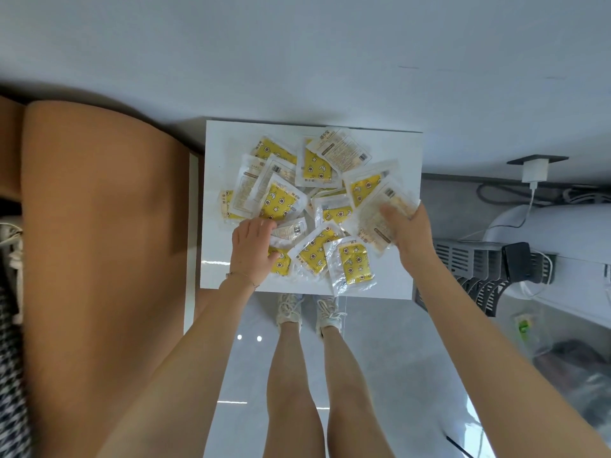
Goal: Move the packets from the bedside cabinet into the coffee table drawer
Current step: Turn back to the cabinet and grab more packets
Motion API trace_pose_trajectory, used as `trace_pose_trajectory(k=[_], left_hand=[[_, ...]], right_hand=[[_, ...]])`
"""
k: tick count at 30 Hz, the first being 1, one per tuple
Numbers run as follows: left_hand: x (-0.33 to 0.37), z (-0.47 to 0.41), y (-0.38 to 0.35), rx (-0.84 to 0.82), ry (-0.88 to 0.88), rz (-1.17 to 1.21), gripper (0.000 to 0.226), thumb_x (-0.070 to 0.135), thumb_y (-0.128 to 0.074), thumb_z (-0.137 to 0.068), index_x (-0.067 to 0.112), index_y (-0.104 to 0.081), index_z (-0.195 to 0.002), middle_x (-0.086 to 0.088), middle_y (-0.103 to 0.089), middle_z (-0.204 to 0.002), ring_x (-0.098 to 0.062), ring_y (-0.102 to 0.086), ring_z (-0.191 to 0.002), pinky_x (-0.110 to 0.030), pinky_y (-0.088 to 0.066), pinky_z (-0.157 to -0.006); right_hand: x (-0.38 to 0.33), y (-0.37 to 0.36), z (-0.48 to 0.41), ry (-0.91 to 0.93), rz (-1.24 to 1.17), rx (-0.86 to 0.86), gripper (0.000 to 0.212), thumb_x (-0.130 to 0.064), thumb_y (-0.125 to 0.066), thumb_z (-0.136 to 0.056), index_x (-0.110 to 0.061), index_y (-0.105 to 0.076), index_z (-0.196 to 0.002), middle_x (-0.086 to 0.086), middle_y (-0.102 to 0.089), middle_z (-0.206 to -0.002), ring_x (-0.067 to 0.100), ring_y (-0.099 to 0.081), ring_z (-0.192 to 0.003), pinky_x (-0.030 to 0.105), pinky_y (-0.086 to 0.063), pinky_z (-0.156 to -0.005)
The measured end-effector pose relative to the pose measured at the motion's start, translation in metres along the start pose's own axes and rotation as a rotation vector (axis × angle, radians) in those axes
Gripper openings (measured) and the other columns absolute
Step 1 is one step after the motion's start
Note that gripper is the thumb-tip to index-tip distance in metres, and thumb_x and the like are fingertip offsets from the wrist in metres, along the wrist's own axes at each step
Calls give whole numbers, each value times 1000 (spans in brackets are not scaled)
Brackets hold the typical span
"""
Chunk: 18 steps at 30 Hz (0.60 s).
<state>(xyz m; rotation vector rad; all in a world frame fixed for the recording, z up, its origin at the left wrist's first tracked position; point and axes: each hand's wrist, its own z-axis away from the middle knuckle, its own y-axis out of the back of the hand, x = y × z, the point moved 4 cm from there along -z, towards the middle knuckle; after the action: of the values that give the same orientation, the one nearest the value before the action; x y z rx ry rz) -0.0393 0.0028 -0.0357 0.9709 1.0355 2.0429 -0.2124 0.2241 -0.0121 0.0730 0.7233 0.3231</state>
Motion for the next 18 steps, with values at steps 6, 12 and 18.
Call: trace_pose_trajectory(k=[6,12,18], left_hand=[[-8,4,0,-28,104,-18,39,25,-75,-76,6,-58,-106,-14,-56,-106,-35,-48,-103,-39,-36,-87],[-28,20,11,-59,266,296,29,23,-61,-89,7,-52,-112,-11,-63,-111,-30,-59,-100,-30,-40,-70],[-31,49,28,-36,414,537,24,17,-60,-89,11,-37,-84,4,-43,-68,-15,-44,-65,-24,-27,-53]], right_hand=[[30,-24,17,-167,-66,-190,33,4,-55,-89,-8,-50,-119,9,-63,-112,30,-62,-103,43,-56,-79],[52,-28,38,-181,-23,-143,33,2,-59,-87,-12,-53,-116,11,-62,-119,32,-61,-109,50,-52,-92],[45,-34,72,-153,63,-127,31,-6,-63,-87,-12,-56,-116,10,-64,-115,30,-63,-105,53,-53,-91]])
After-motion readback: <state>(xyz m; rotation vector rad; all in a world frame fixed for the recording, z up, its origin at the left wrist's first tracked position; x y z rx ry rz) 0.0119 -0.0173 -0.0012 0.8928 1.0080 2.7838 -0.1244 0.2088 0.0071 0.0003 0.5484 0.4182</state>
